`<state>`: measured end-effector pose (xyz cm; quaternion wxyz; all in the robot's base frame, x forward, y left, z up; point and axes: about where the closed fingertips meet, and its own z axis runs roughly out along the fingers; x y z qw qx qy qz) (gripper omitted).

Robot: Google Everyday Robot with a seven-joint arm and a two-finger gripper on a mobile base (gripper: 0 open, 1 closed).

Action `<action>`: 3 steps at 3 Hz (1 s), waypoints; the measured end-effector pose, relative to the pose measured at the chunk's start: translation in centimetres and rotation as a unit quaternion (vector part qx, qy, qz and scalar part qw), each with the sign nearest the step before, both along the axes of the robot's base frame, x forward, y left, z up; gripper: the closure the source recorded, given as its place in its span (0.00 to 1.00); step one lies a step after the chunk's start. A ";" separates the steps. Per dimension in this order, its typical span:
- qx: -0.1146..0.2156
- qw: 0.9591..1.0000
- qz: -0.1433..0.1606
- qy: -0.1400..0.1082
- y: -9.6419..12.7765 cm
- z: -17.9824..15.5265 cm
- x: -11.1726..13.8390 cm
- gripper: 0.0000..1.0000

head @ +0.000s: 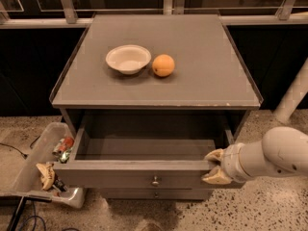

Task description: Open top drawer

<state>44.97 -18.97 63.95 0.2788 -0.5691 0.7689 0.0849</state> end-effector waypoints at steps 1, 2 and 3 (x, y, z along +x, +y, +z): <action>0.000 1.000 0.000 0.000 0.0 0.1 0.0 1.00; 0.002 1.000 -0.004 0.001 -0.3 -0.2 -1.4 1.00; 0.002 1.000 -0.004 0.001 -0.3 -0.2 -1.4 0.82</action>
Offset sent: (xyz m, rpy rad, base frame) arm -0.3355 -0.0676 -0.0608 0.0699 0.0496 -0.1712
